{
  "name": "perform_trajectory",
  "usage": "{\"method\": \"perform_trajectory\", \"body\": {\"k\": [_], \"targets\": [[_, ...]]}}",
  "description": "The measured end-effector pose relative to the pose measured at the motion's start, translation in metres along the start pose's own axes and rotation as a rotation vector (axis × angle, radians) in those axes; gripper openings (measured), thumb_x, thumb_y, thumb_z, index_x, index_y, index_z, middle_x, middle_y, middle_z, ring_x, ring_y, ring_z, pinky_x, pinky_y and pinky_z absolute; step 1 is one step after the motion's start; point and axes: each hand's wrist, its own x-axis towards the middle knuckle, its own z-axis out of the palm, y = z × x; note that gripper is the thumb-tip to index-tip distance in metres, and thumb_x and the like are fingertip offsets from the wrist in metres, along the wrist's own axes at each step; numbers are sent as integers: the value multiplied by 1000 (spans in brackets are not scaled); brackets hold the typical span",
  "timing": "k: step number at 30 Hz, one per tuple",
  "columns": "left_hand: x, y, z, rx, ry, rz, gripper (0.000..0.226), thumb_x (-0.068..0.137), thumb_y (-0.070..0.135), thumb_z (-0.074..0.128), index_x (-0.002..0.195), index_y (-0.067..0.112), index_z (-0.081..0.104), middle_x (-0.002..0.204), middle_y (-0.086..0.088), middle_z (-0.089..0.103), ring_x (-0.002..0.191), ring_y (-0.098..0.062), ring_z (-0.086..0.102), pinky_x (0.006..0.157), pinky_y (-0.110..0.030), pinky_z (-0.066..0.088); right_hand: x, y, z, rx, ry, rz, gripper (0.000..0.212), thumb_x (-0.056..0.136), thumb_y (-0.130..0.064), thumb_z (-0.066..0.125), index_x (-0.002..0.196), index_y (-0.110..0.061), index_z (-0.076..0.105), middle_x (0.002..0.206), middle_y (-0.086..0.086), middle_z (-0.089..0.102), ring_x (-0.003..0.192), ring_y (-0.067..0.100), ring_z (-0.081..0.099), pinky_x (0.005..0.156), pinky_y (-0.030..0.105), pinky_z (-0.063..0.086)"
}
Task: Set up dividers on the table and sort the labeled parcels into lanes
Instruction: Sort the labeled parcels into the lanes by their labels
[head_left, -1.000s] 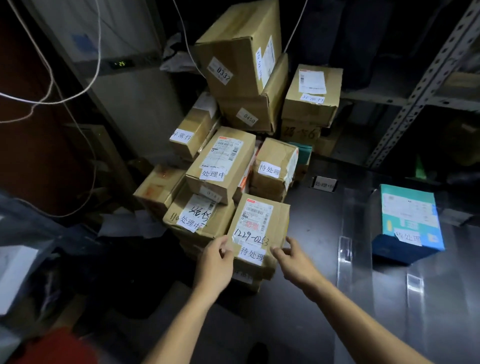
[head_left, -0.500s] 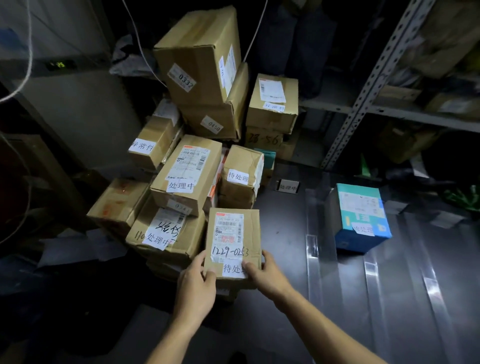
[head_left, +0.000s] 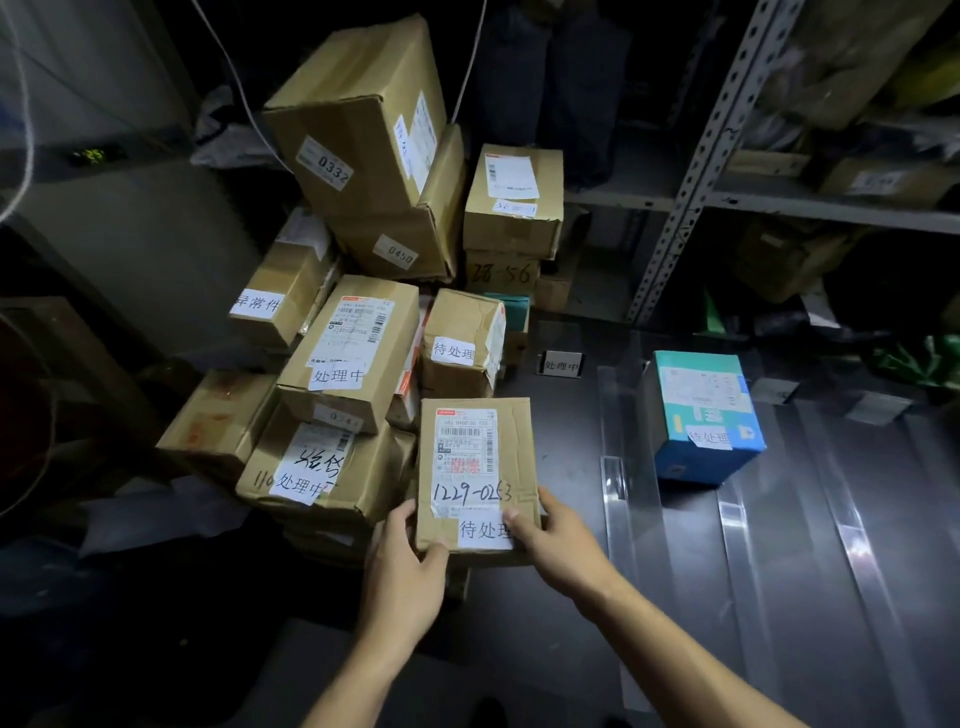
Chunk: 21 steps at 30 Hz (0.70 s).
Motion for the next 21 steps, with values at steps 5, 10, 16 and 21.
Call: {"method": "perform_trajectory", "body": {"k": [5,10,16,21], "targets": [[-19,24,28,-69,-84,67,45,91,11,61,135,12,51,128,-4,57,112,-16,61,103,-41,46,-30,9,-51,19,45,1,35,93,-42,58,128,-37,59,115,-19,70,107,0,64,99,33,51],[-44,63,77,-102,-167,188,41,91,16,64,131,18,57,120,9,54,104,-1,61,98,-29,49,-68,33,-117,39,232,24,42,90,-49,60,128,-43,44,107,-22,71,99,-6,65,91,27,51],[-70,111,153,-100,-286,249,39,90,16,65,128,19,58,113,8,53,97,1,60,94,-21,48,-100,66,-189,26,430,99,35,90,-49,60,118,-54,40,98,-26,69,95,-8,63,79,21,47],[-79,122,208,60,-405,183,36,90,20,62,126,18,62,113,-1,60,101,-14,63,96,-32,49,-97,91,-228,-74,443,182,6,90,-29,59,94,-34,60,105,-13,71,82,-7,64,63,10,46]]}}
